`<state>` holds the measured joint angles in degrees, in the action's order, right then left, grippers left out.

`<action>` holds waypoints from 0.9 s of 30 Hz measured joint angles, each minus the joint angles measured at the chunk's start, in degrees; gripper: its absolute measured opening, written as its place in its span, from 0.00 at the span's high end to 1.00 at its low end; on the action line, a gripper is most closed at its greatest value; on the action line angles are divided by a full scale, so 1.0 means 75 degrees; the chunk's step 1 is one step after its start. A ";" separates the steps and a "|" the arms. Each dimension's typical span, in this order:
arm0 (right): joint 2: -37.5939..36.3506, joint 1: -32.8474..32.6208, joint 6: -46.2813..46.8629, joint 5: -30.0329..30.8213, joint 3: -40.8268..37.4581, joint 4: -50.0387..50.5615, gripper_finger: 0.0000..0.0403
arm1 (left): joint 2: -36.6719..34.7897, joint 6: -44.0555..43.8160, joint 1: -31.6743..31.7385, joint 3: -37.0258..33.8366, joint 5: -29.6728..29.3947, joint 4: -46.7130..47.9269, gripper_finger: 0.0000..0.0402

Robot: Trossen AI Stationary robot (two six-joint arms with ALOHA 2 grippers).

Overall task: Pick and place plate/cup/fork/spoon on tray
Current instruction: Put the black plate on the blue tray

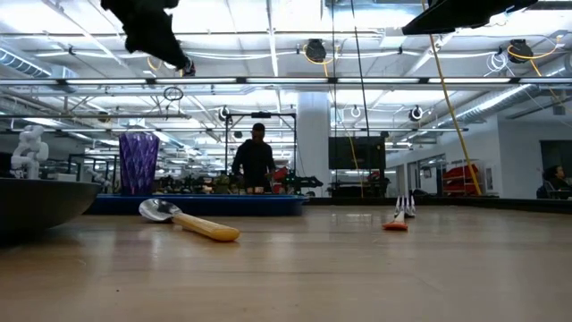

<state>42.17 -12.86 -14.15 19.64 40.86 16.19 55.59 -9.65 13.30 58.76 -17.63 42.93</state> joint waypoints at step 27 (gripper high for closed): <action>0.0003 0.0003 0.0321 -0.0003 -0.0003 -0.0102 0.64 | 0.2041 -0.2088 -0.5353 0.0537 -0.0460 -0.1559 0.88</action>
<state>42.19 -12.84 -11.75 19.62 40.84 15.42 70.90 -25.31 -26.84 62.79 -21.08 31.24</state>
